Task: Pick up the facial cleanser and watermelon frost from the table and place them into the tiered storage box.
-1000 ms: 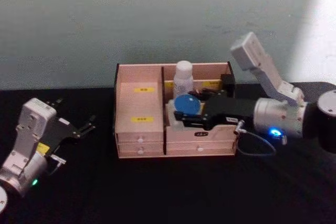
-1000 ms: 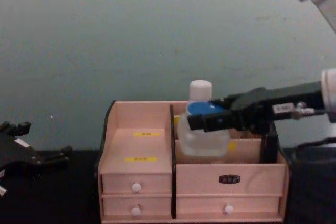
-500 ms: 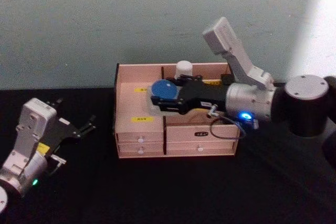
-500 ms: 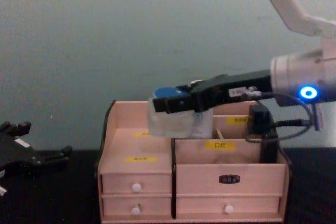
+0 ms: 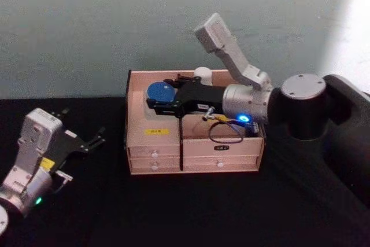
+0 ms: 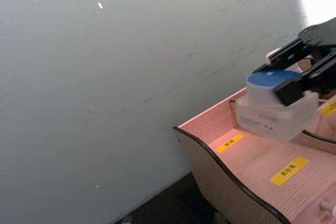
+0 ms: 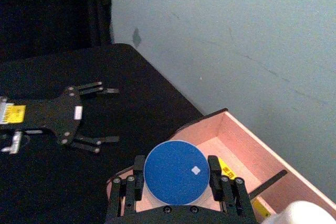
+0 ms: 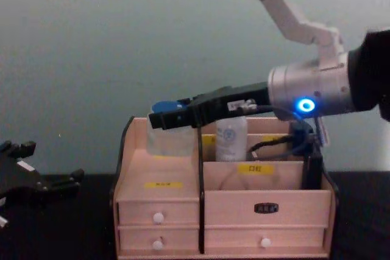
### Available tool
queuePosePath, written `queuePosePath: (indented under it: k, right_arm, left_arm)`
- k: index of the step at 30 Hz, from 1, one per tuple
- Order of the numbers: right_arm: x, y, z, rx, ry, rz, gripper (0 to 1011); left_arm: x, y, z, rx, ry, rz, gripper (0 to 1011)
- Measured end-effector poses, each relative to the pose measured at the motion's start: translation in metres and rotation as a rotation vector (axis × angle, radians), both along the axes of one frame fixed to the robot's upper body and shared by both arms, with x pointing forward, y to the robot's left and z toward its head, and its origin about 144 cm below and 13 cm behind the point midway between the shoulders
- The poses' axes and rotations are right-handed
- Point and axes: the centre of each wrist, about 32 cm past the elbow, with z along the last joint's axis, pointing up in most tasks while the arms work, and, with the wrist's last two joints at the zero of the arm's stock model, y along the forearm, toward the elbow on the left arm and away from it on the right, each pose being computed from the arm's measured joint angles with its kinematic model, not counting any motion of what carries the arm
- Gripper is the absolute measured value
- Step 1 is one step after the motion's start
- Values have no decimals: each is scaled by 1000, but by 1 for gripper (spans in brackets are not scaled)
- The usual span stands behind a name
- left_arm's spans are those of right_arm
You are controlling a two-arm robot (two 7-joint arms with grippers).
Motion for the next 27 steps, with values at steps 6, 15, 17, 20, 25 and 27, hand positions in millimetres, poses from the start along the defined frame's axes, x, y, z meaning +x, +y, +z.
queuePosePath:
  k: [6,15,17,20,25,27]
  right_arm:
    - [10,8,-5,-19,19,-23,722]
    - [20,16,-9,-39,42,-35,721]
    - [22,17,-10,-46,47,-37,721]
    - [23,18,-11,-52,53,-36,721]
    - [23,20,-12,-64,59,-31,721]
    - [23,20,-12,-67,60,-31,721]
  left_arm:
    - [0,0,0,0,0,0,1001]
    - [0,0,0,0,0,0,1001]
    - [0,0,0,0,0,0,1001]
    - [0,0,0,0,0,0,1002]
    - [0,0,0,0,0,0,1001]
    - [0,0,0,0,0,0,1001]
